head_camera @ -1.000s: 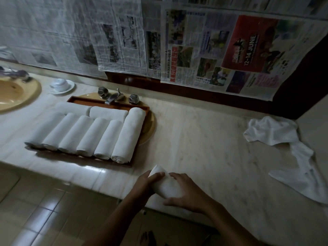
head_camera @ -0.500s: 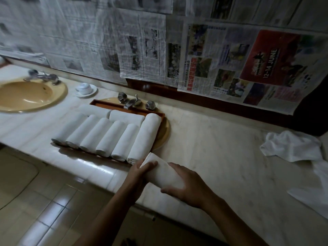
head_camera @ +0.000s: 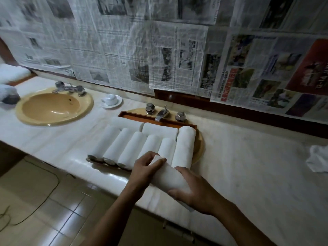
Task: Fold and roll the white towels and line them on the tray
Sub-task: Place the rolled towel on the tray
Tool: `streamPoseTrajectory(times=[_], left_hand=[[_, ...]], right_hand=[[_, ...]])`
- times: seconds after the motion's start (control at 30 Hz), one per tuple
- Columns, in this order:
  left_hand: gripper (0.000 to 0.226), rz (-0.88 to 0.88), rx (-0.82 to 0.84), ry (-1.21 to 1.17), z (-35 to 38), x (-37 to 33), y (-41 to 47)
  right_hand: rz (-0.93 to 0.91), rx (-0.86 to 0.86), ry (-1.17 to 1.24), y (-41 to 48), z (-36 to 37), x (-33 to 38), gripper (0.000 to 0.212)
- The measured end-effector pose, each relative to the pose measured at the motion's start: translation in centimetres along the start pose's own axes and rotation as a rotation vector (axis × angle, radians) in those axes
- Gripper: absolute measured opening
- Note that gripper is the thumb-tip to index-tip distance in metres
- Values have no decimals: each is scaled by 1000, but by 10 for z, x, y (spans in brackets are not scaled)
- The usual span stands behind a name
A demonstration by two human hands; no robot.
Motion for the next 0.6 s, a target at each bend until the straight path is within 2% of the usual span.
streamPoseTrajectory(times=[0.13, 0.2, 0.33, 0.47, 0.6], left_hand=[[14, 2, -73, 13, -49, -12, 23], [17, 10, -80, -11, -72, -18, 32], [24, 29, -70, -43, -111, -22, 53], [24, -10, -147, -90, -152, -17, 75], [28, -10, -185, 53, -197, 2, 95]], right_hand=[[6, -21, -111, 39, 16, 40, 89], [7, -41, -177, 57, 27, 58, 95], [13, -86, -164, 92, 41, 80, 84], [29, -94, -106, 122, 47, 91, 80], [59, -126, -78, 163, 49, 88, 78]])
Point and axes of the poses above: each hand's wrist, its own y-axis towards the middle knuckle, its own z-axis out of the palm, x = y × z, the point moved 3 cm from there along y, towards the middle knuckle, and after that the axes turned 4 degrees about -y, right-handed, at the moved point
